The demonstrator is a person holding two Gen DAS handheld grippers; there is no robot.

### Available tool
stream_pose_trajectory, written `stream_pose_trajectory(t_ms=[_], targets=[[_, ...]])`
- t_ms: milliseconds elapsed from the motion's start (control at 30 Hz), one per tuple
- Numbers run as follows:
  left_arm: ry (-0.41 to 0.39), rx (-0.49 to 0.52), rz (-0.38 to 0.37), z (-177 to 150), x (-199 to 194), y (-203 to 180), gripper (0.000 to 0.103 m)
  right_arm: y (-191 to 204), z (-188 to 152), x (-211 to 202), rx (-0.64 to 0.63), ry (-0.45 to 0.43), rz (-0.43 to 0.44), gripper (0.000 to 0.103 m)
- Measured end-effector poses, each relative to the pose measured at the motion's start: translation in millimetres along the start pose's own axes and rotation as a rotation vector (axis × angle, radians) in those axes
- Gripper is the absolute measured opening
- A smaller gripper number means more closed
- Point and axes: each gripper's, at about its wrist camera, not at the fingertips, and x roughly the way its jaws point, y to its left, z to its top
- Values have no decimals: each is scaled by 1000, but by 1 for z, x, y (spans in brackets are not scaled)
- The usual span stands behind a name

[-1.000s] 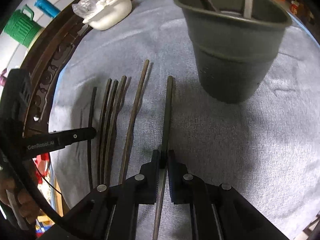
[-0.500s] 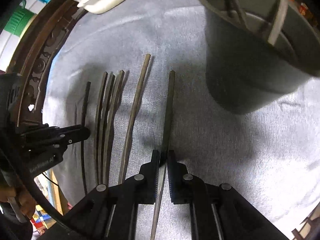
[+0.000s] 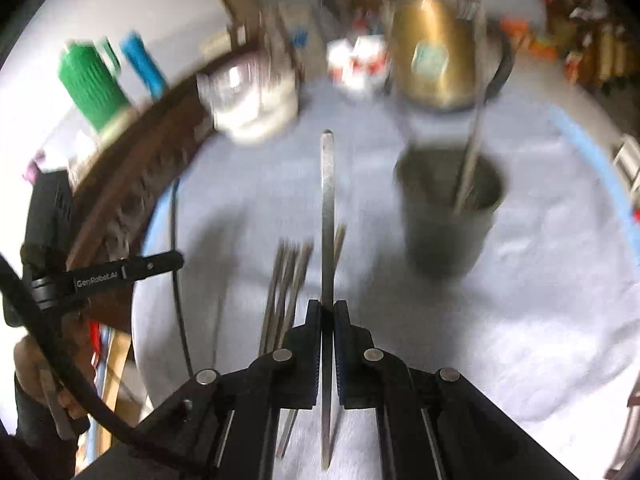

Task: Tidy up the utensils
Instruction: 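Carry both held chopsticks over the grey perforated cup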

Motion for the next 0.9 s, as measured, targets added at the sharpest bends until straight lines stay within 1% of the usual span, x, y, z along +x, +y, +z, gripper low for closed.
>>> stream_pose_trajectory(t_ms=[33,67,133,200,300,333,367,433,500,667,900], targets=[[-56,-4,-1,1,-8,1,6,-2,-1,-15,13,-76,-14,6],[-94,-4,1,3,-12,6,6,-4,-2,-26,27,-141,-18,6],[-186,4,20,-3,-23,7,6,-9,-5,-43,25,-262,-98,6],[-239,8,34,-10,-27,8,6,-15,-12,-52,43,-343,-132,6],[-328,37,68,-25,-28,6,6,-21,-23,-50,41,-403,-210,7],[-345,44,77,-30,-31,6,6,-24,-28,-49,45,-425,-222,7],[-358,48,87,-36,-31,7,6,-25,-30,-50,47,-436,-232,7],[-360,45,92,-40,-26,10,6,-31,-32,-57,55,-439,-224,7],[-381,38,100,-43,-27,15,6,-31,-33,-59,46,-439,-223,7],[-392,22,93,-50,-31,18,6,-31,-41,-64,52,-439,-195,7],[-400,0,69,-63,-50,22,7,-33,-55,-73,73,-447,-174,7]])
